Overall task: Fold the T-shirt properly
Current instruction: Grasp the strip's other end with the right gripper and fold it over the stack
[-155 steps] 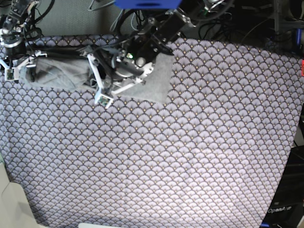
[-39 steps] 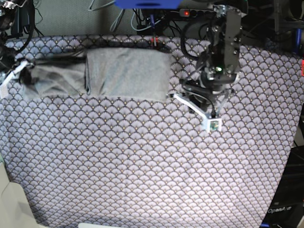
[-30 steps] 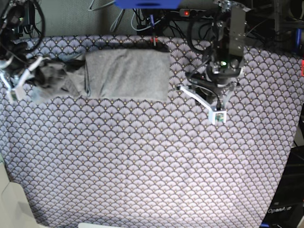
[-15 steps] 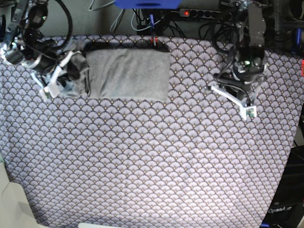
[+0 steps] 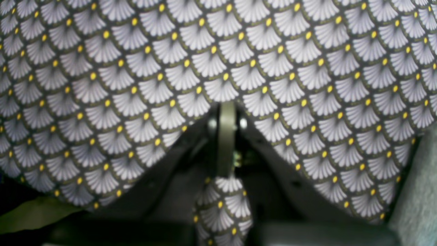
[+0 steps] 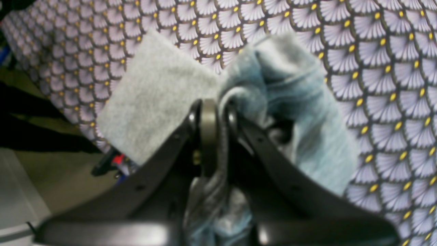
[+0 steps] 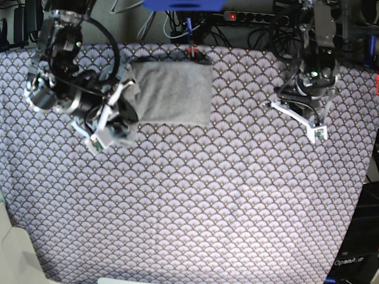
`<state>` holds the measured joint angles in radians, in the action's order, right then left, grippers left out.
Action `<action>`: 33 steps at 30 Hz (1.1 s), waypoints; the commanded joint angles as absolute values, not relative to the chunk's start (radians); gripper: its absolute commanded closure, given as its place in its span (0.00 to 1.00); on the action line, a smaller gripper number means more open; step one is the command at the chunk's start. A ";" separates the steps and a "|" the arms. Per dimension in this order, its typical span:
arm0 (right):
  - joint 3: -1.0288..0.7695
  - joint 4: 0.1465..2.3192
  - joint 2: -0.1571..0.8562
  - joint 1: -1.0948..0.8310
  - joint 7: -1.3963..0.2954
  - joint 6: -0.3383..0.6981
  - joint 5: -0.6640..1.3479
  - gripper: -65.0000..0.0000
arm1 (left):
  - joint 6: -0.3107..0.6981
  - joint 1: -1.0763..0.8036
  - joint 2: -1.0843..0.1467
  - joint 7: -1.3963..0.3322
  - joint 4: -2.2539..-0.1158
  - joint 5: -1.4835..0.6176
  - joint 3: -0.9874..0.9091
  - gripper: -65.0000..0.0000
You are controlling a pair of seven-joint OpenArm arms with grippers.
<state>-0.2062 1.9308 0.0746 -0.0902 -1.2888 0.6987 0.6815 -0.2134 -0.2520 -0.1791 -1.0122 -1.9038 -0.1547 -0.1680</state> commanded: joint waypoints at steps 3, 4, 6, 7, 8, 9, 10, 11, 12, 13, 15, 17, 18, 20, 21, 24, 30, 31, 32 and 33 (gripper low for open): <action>-0.208 1.948 0.077 -0.048 -1.305 0.698 0.707 1.00 | -0.213 -0.252 -0.183 -0.993 -1.922 -0.151 -0.170 1.00; -0.208 1.948 0.068 -0.044 -1.320 0.698 0.707 1.00 | -0.213 -0.252 -0.183 -0.993 -1.920 -0.151 -0.170 1.00; -0.208 1.948 0.042 -0.044 -1.334 0.698 0.707 1.00 | -0.213 -0.254 -0.183 -0.993 -1.920 -0.151 -0.170 1.00; -0.206 1.948 0.030 -0.047 -1.337 0.698 0.707 1.00 | -0.213 -0.254 -0.183 -0.993 -1.920 -0.151 -0.170 1.00; -0.200 1.948 0.016 -0.048 -1.336 0.698 0.705 1.00 | -0.213 -0.254 -0.183 -0.993 -1.920 -0.151 -0.170 1.00; -0.180 1.946 0.005 -0.051 -1.331 0.698 0.705 1.00 | -0.213 -0.254 -0.183 -0.993 -1.922 -0.151 -0.170 1.00; -0.157 1.946 0.002 -0.053 -1.326 0.698 0.705 1.00 | -0.213 -0.254 -0.183 -0.993 -1.925 -0.151 -0.170 1.00; -0.136 1.945 0.001 -0.054 -1.325 0.698 0.705 1.00 | -0.213 -0.255 -0.183 -0.993 -1.926 -0.151 -0.173 1.00; -0.113 1.945 -0.002 -0.054 -1.325 0.698 0.705 1.00 | -0.213 -0.255 -0.183 -0.993 -1.928 -0.151 -0.174 1.00; -0.096 1.945 -0.012 -0.050 -1.323 0.698 0.705 1.00 | -0.213 -0.255 -0.183 -0.993 -1.928 -0.151 -0.174 1.00; -0.087 1.943 -0.025 -0.045 -1.323 0.698 0.700 1.00 | -0.213 -0.257 -0.183 -0.993 -1.928 -0.151 -0.174 1.00; -0.084 1.940 -0.030 -0.044 -1.308 0.698 0.699 1.00 | -0.213 -0.257 -0.183 -0.993 -1.928 -0.151 -0.176 1.00; -0.071 1.939 -0.030 -0.044 -1.294 0.698 0.699 1.00 | -0.213 -0.259 -0.183 -0.993 -1.928 -0.151 -0.176 1.00; -0.035 1.939 -0.030 -0.045 -1.270 0.698 0.699 1.00 | -0.213 -0.259 -0.185 -0.993 -1.928 -0.151 -0.176 1.00; -0.016 1.937 -0.030 -0.047 -1.262 0.698 0.699 1.00 | -0.213 -0.260 -0.185 -0.993 -1.928 -0.151 -0.176 1.00; 0.039 1.922 -0.030 -0.048 -1.241 0.698 0.697 1.00 | -0.213 -0.271 -0.193 -0.993 -1.929 -0.151 -0.176 1.00; 0.102 1.801 -0.031 -0.045 -1.168 0.698 0.697 1.00 | -0.213 -0.271 -0.205 -0.993 -1.929 -0.151 -0.176 1.00; 0.111 1.785 -0.031 -0.045 -1.159 0.698 0.697 1.00 | -0.213 -0.271 -0.209 -0.993 -1.929 -0.151 -0.176 1.00; 0.120 1.773 -0.031 -0.045 -1.152 0.698 0.697 1.00 | -0.213 -0.271 -0.217 -0.993 -1.929 -0.151 -0.176 1.00; 0.125 1.762 -0.031 -0.045 -1.147 0.698 0.697 1.00 | -0.213 -0.272 -0.219 -0.993 -1.929 -0.151 -0.176 1.00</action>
